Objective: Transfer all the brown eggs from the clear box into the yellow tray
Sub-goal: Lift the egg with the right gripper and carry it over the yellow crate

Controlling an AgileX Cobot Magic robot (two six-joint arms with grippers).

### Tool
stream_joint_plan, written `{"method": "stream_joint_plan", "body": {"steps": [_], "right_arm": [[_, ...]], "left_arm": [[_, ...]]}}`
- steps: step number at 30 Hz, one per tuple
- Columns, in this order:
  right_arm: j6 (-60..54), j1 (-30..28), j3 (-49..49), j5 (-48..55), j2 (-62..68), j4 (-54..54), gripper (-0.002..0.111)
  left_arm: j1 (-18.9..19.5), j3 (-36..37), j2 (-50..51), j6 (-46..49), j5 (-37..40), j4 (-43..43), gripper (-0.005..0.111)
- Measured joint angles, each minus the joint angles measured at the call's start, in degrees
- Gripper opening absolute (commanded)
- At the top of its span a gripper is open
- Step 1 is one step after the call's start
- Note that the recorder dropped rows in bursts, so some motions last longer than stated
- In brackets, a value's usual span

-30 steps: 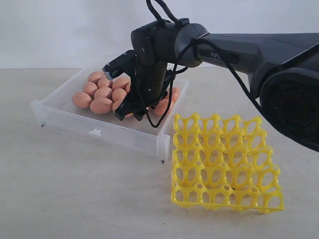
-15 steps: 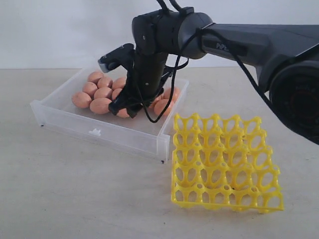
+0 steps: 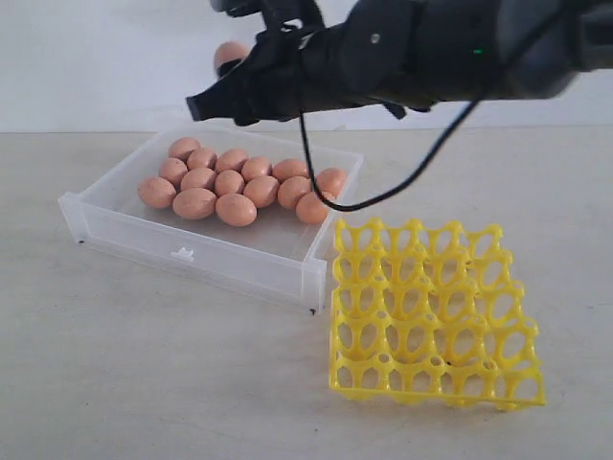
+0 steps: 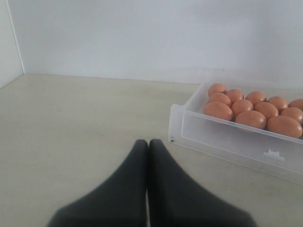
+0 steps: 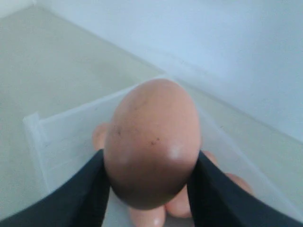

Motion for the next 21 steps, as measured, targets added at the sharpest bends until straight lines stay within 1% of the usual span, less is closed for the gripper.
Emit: {"method": "stream_joint_plan", "body": {"steps": [6,11,14,17,20,21], "right_arm": [[2.9,0.0,19.5,-18.9,-14.3,0.8,0.0],[7.7,0.0,36.5,-28.3,-22.1,0.4,0.0],[11.2,0.0,43.9,-30.3,-23.8,-2.8,0.0],[18.2,-1.9,48.5,-30.3,-22.9,-13.7,0.0],[31.5,-7.2,49.6,-32.0,-19.7,-31.1,0.0],[38.1,-9.9,49.6,-33.8,-18.2,-39.0,0.0]], "left_arm": [[0.0,0.0,0.0,0.0,0.0,0.0,-0.004],[0.0,0.0,0.0,0.0,0.0,0.0,-0.004],[0.0,0.0,0.0,0.0,0.0,0.0,-0.004],[0.0,0.0,0.0,0.0,0.0,0.0,-0.004],[0.0,0.0,0.0,0.0,0.0,0.0,-0.004],[0.0,0.0,0.0,0.0,0.0,0.0,-0.004]]}}
